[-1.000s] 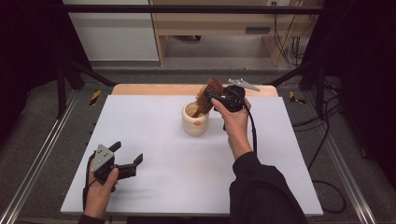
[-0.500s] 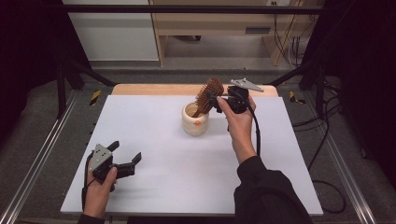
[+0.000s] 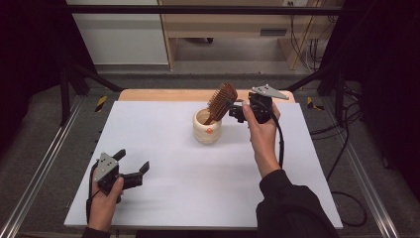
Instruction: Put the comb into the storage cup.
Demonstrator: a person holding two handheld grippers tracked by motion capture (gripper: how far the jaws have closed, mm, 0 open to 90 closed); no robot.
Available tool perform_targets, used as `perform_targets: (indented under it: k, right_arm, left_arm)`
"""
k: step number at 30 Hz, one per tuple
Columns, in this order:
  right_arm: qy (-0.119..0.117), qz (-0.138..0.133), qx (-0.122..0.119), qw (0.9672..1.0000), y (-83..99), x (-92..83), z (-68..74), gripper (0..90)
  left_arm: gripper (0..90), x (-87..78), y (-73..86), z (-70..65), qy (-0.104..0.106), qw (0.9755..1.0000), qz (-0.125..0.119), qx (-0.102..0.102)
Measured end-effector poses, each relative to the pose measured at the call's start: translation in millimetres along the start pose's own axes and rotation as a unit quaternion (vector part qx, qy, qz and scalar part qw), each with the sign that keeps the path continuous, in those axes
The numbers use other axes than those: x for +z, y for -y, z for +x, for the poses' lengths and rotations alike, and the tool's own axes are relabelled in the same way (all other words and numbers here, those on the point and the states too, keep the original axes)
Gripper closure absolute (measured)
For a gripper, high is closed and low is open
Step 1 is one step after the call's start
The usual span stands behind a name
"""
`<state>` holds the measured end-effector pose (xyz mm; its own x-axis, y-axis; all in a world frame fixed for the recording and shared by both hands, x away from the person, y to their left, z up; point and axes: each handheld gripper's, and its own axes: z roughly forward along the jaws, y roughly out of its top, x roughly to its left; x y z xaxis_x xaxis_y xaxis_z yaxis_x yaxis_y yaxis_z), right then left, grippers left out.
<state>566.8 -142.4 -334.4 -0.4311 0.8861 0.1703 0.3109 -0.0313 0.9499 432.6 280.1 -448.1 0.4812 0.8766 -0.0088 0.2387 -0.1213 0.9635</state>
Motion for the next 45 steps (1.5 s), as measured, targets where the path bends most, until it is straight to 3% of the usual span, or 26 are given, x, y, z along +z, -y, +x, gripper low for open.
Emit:
perform_targets:
  k: [6,21,26,39,45]
  right_arm:
    - [0.002,-0.003,0.002,1.0000,-0.8,-7.9,-6.6,8.3]
    - [-0.030,-0.018,0.008,0.9994,-4.1,-32.7,-14.4,4.6]
    - [-0.036,-0.018,-0.003,0.9992,-2.7,-37.0,-16.4,4.8]
    - [-0.007,-0.045,-0.039,0.9982,-2.8,-46.7,-16.4,4.4]
    - [-0.008,-0.054,-0.047,0.9974,-0.9,-55.4,-15.7,4.9]
  left_arm:
    - [2.3,-1.5,0.0,3.0,-0.003,1.0000,-0.003,-0.004]
    - [2.3,-2.3,-0.2,3.8,-0.004,1.0000,-0.006,-0.005]
    - [2.3,-2.8,-0.1,4.6,-0.004,0.9999,-0.007,-0.007]
    - [2.3,-4.4,0.7,9.0,-0.007,0.9998,-0.009,-0.013]
    - [2.3,-5.3,-0.2,9.4,-0.010,0.9997,-0.013,-0.019]
